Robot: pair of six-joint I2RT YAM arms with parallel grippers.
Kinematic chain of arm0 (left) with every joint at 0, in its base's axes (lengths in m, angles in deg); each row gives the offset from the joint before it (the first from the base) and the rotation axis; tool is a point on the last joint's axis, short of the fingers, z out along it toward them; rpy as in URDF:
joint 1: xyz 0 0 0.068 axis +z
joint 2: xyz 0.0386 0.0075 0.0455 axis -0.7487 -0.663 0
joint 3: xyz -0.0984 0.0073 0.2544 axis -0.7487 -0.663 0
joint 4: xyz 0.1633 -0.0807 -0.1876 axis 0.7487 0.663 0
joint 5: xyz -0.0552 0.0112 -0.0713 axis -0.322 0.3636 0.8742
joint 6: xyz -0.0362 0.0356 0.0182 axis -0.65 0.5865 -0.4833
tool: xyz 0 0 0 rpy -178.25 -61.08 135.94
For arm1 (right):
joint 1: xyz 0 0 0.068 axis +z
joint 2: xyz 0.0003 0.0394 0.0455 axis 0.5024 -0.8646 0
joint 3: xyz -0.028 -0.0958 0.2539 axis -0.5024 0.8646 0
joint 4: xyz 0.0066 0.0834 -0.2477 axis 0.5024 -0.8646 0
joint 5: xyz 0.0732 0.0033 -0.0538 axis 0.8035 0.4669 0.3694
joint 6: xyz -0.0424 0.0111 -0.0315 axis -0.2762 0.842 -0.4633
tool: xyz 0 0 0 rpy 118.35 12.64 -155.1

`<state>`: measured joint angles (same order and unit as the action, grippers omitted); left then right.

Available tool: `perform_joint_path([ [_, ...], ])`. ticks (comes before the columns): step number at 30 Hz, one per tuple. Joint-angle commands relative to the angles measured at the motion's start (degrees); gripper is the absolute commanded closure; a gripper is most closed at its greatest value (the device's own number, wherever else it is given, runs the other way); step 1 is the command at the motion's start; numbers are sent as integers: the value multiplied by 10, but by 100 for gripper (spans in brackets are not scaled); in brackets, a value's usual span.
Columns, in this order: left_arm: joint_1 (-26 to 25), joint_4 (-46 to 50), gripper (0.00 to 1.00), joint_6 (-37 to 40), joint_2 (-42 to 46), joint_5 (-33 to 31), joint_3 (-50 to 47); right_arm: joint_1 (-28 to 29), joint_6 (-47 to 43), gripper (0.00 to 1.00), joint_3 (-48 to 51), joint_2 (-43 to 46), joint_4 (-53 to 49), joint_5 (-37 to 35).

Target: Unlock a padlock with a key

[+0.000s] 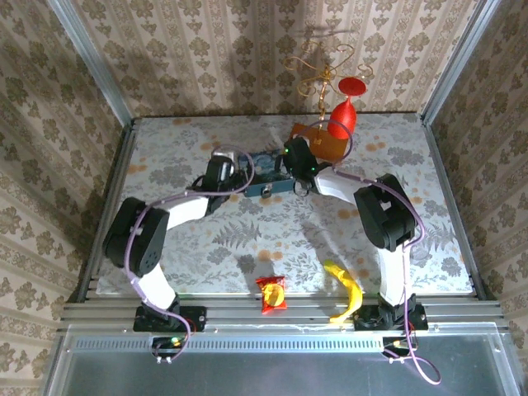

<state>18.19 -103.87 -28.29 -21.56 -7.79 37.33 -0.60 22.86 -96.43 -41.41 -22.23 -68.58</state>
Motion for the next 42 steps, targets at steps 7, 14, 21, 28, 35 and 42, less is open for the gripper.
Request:
perform_joint_path([
  [7,-100,53,85,-96,122,-79,-101,96,56,57,28,18,-41,65],
  [14,-92,71,79,-95,147,-92,-103,105,61,51,15,29,-74,40],
  [21,-86,79,59,-79,159,-113,-87,76,21,38,-44,33,-164,3],
  [28,-80,80,47,-81,171,-133,-89,48,14,33,-5,112,-210,-66],
  [35,-78,102,16,-49,186,-147,-88,10,68,33,128,254,-296,-137],
  [42,-74,150,0,-12,159,-154,-65,-66,133,37,268,396,-365,-150],
])
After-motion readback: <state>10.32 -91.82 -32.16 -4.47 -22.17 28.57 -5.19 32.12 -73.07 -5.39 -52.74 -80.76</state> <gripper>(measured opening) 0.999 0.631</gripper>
